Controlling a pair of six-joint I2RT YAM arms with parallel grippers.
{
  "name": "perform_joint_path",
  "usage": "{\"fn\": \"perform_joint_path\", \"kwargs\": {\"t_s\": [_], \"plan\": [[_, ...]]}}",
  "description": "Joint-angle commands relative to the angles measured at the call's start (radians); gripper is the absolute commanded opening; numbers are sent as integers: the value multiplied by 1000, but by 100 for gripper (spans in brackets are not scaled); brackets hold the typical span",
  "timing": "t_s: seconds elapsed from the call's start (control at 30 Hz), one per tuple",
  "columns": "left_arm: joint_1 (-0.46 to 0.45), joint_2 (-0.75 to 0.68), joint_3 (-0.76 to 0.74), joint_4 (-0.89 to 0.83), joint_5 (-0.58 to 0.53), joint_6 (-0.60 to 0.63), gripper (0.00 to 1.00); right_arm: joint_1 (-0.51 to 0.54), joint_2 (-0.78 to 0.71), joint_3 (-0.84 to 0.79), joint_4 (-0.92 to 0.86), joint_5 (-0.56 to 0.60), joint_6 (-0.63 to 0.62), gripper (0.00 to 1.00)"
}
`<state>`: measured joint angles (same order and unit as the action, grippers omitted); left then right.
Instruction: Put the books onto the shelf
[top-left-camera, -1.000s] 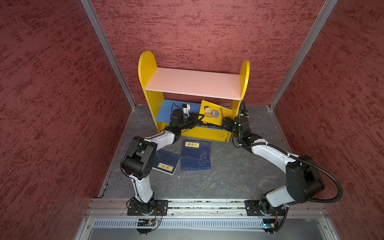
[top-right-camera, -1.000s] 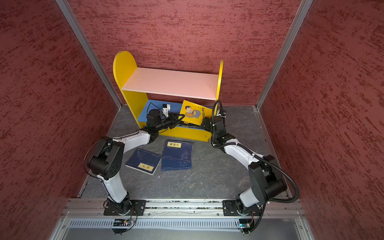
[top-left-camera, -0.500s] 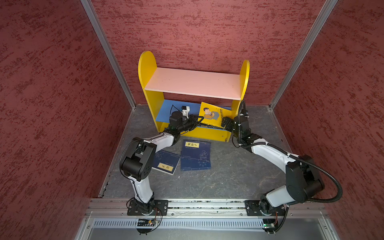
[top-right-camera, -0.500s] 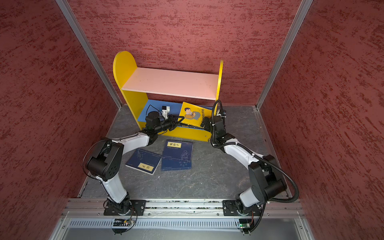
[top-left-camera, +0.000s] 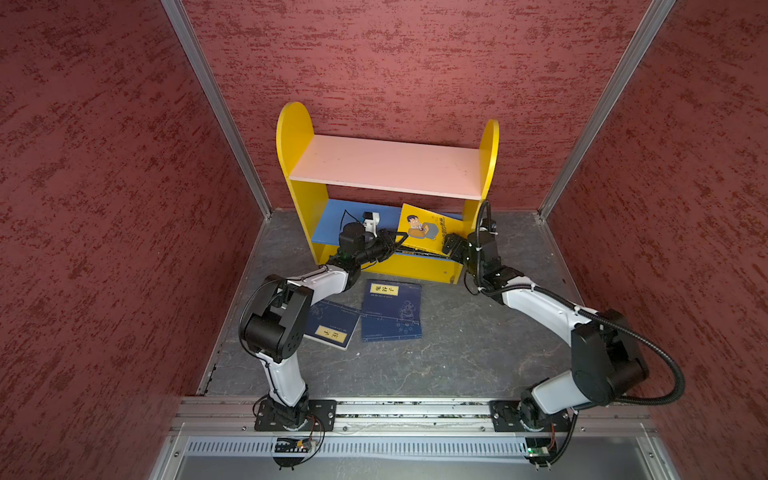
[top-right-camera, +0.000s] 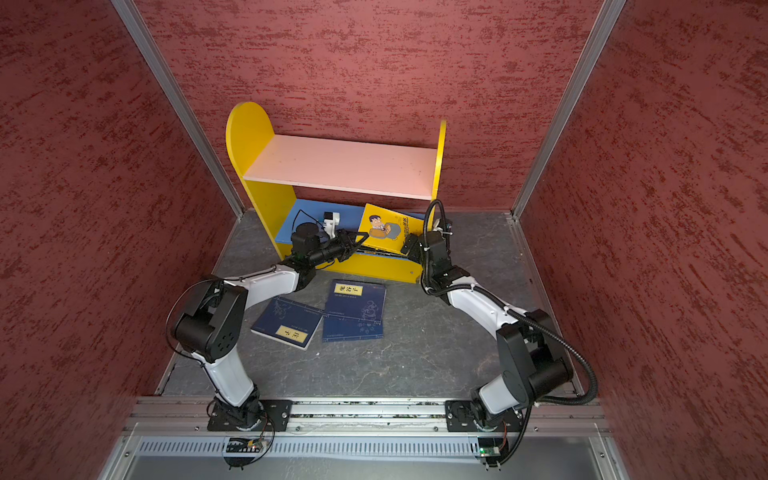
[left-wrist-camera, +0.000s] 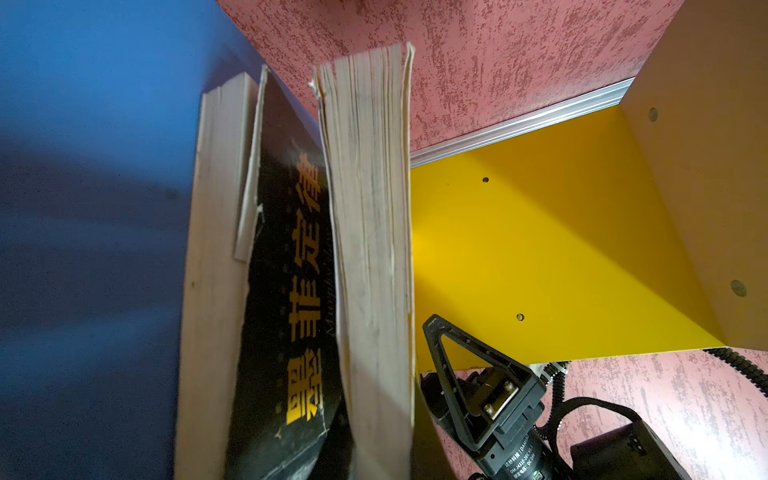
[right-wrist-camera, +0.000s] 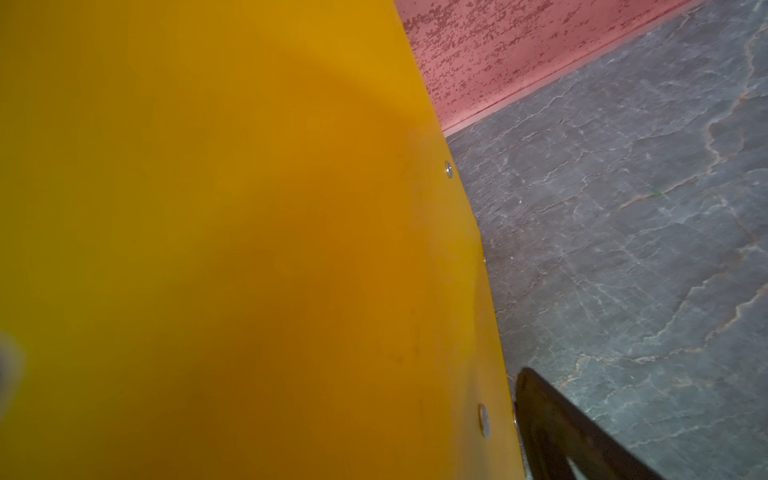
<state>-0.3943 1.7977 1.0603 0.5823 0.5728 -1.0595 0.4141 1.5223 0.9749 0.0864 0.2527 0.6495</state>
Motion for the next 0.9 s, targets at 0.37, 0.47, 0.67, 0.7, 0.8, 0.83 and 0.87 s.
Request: {"fn": "perform_joint_path", "kwargs": {"t_s": [0.37,0.47,0.67,0.7,0.8,0.83,0.87], "plan": [[-57,-63,38,-169,-20,97,1,-8,99,34,-12,26,1,98],[-45,-89,57,-265,-52,145,9,-7,110,38,-20,32,5,98],[-3,-128,97,-432,-101,224,34,-7,119,38,-29,33,13,97],[3,-135,101,-459,-117,239,38,-6,119,39,-30,31,16,97],[11,-142,126,-550,-152,284,54,-5,116,36,-34,25,22,97],[12,-140,131,-571,-159,293,59,-6,116,36,-33,22,24,97],[13,-139,135,-583,-166,301,60,-5,115,37,-34,19,24,97]]}}
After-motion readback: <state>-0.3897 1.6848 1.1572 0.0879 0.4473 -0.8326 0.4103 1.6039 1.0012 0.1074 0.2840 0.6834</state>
